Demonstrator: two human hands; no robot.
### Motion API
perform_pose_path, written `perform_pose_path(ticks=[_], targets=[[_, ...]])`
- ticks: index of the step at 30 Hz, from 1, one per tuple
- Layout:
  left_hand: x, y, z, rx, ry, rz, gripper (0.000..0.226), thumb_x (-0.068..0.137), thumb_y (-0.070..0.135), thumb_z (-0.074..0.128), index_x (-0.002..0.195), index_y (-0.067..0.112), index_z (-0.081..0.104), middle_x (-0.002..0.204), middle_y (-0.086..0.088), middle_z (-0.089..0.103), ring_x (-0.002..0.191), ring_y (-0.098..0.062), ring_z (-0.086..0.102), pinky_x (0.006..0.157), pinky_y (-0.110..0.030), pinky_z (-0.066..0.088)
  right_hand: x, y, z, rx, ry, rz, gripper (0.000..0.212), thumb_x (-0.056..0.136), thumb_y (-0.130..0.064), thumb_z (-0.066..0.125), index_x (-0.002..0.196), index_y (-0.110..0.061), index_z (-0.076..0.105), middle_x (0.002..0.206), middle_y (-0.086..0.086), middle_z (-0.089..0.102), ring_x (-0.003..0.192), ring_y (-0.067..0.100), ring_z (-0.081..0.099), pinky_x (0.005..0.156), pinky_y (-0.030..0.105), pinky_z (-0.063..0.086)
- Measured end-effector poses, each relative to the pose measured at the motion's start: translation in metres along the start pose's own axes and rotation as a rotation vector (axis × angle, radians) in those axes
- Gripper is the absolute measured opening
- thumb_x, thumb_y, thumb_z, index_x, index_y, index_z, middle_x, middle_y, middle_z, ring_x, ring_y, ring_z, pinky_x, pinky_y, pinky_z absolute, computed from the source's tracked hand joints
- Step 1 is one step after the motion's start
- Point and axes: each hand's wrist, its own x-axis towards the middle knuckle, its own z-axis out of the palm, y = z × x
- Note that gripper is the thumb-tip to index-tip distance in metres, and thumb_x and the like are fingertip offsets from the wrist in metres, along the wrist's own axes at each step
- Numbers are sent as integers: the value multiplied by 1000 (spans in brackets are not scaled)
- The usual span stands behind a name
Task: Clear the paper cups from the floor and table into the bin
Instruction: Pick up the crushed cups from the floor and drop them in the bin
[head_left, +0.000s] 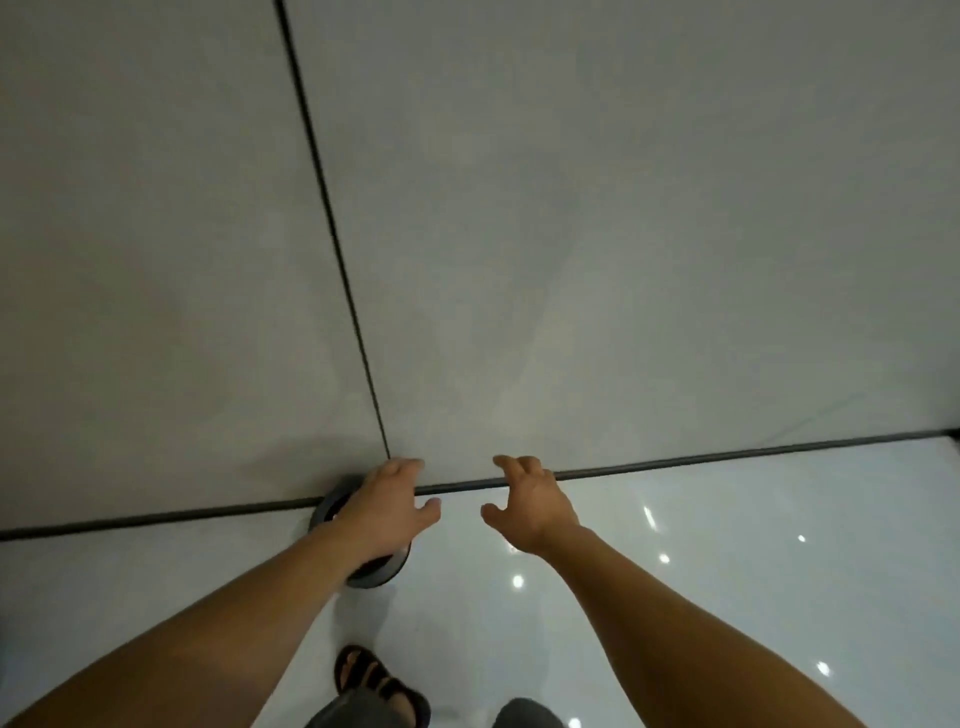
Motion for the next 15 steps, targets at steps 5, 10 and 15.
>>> perform_pose_path(ticks=[5,10,15], targets=[[-2,129,36,172,-67,210,73,93,50,49,151,17,20,156,-4,20,142,-21,20,117,-31,19,-79,114,-46,89,155,153,74,89,-46,58,151,-29,23,152,3,27,138,24,28,106,39,40],[-14,265,89,353,-104,424,73,92,52,48,151,20,20,156,-1,20,143,-20,17,116,-36,21,-163,226,-84,139,283,332,76,89,-45,58,152,-29,20,155,3,22,140,24,23,105,39,40],[-29,376,139,533,-114,622,71,91,52,47,150,20,22,156,-1,21,143,-21,17,115,-40,25,-233,309,-109,193,379,488,78,89,-47,57,153,-30,16,157,3,16,142,25,18,107,41,39]])
